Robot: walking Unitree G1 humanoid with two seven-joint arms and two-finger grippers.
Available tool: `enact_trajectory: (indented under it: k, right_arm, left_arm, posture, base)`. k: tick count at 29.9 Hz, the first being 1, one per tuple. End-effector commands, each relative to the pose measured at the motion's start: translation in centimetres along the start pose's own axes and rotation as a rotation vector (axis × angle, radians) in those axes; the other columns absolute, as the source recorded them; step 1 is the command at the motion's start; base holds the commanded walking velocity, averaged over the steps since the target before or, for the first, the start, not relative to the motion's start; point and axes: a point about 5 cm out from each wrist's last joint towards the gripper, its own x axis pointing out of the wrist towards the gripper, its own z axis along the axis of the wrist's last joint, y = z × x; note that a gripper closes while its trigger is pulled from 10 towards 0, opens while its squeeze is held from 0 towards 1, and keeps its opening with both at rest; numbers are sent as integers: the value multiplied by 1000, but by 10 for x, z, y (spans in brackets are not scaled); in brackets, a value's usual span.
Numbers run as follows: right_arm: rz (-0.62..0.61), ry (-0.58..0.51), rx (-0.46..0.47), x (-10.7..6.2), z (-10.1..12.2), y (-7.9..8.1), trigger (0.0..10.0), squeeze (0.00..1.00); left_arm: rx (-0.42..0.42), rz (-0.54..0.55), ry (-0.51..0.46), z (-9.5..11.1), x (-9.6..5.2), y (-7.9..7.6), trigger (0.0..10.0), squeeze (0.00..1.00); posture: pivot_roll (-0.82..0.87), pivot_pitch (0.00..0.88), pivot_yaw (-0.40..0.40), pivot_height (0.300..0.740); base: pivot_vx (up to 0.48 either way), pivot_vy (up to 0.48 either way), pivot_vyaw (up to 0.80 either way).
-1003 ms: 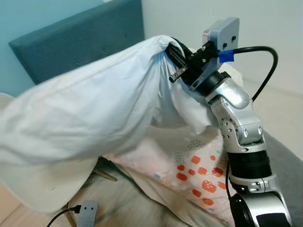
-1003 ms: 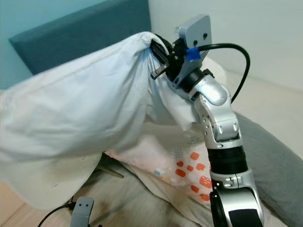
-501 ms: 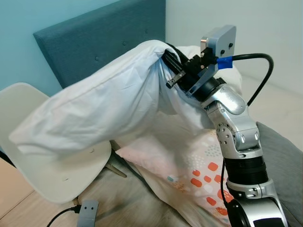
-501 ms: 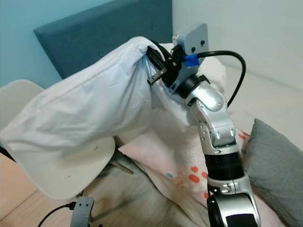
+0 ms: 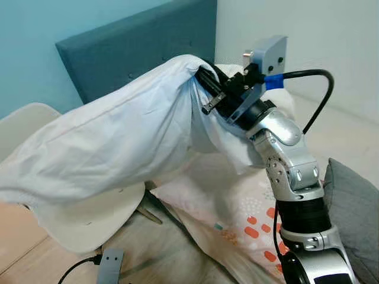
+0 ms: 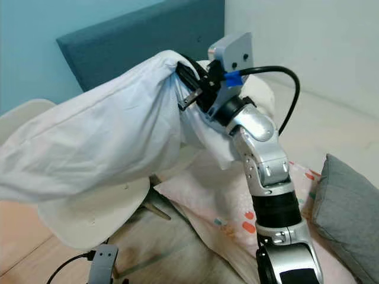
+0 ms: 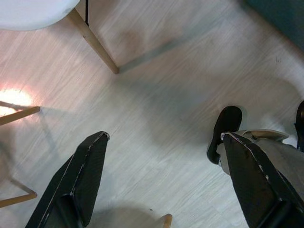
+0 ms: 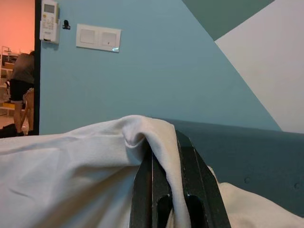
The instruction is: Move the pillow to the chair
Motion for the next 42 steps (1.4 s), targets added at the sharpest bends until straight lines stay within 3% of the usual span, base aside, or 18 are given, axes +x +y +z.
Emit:
enact_trajectory:
  k: [1,10,32,37,38,39,40,42]
  right_arm:
    - [26,-116,-3,3,22,6,0,0]
    - [29,-108,6,3,20,9,0,0]
    - [50,-91,16,0,17,15,0,0]
    - [-24,-68,28,1,11,8,0,0]
    - [-44,-51,23,1,9,6,3373,0]
    - [-58,-39,19,2,7,5,5882,0]
    - [-67,-32,21,2,6,4,10000,0]
    - [-76,-22,26,1,4,2,10000,0]
  left_arm:
    - [2,10,32,-7,-1,4,10000,0]
    - [1,-8,44,-9,-2,2,10000,0]
    - [1,0,27,-9,-2,4,10000,0]
    - [3,-3,10,-4,-1,3,10000,0]
    - [2,-3,7,-3,-1,2,10000,0]
    - [1,-3,6,-2,-1,2,10000,0]
    - [0,-4,3,-2,0,2,10000,0]
    - [-1,-6,-2,-1,0,2,10000,0]
  posture:
    - [-223,71,63,740]
    - [-225,81,64,740]
    - [-225,97,70,740]
    - [-223,96,71,740]
    - [-223,96,70,740]
    - [-223,96,70,740]
    - [-223,95,71,740]
    - [-224,95,73,740]
  base:
    - [0,0,800]
    - [0,-213,800]
    - [0,0,800]
    - [332,0,160]
    - [360,0,0]
    - [356,0,0]
    - [360,0,0]
    - [360,0,0]
